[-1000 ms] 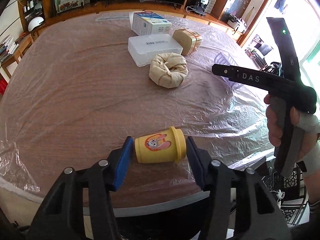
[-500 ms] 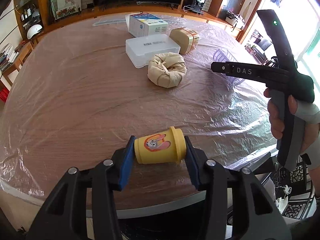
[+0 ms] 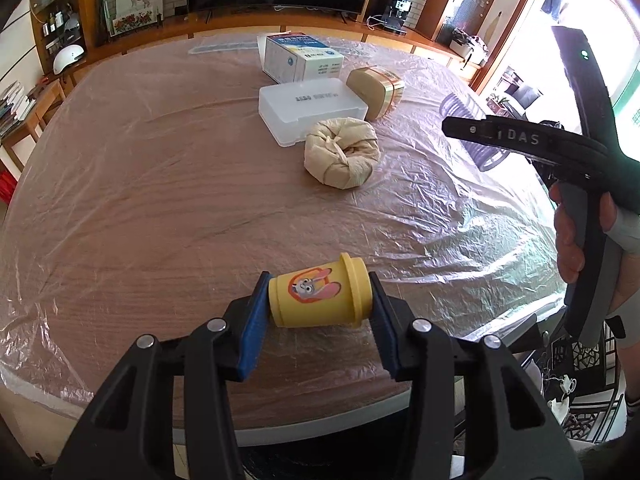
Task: Collect trash
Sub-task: 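Grasp the yellow cup with the left gripper while the right gripper grasps the lavender rack, then carry the yellow cup and lavender rack with both grippers over the black bin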
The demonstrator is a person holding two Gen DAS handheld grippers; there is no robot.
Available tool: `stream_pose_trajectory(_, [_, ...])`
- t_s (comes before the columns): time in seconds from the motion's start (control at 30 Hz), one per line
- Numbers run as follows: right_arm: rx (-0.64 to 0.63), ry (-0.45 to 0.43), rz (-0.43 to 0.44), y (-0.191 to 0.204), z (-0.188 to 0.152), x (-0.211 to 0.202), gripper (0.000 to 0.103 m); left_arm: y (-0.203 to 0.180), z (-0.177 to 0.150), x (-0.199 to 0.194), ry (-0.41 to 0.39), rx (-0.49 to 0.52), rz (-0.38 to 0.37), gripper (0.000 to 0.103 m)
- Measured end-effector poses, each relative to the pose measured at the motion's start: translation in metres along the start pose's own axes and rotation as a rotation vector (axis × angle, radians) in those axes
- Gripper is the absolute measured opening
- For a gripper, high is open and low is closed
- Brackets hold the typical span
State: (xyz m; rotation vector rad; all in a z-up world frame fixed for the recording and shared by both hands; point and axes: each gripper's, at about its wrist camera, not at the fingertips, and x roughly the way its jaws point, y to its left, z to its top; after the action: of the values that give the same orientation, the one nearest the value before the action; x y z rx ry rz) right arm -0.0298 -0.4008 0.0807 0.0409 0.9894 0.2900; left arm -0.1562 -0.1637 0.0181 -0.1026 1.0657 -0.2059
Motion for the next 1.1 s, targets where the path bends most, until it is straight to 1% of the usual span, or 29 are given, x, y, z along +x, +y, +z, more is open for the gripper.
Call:
stream_pose_trajectory(0.13, [0.022,-0.004,0.062,-0.001,-0.001,-0.011,0.042,0.007,0.005,-0.006,-0.018,-0.011,-0.012,0.047])
stream_pose_trajectory(0.33, [0.027,-0.003,0.126,0.004,-0.010,-0.029,0.042,0.020,0.013,-0.013,-0.038,-0.018,-0.024,0.047])
stream_pose_trajectory(0.6, [0.063,0.031,0.224,0.013,-0.031,-0.047,0.042,0.035,0.016,-0.018,-0.041,-0.020,-0.081,0.047])
stream_pose_trajectory(0.8, [0.045,0.043,0.239,0.029,-0.049,-0.060,0.042,0.047,0.017,-0.021,-0.037,-0.041,-0.104,0.047])
stream_pose_trajectory(1.1, [0.022,0.083,0.264,0.050,-0.077,-0.072,0.042,0.054,0.015,-0.029,-0.045,-0.001,-0.102,0.047])
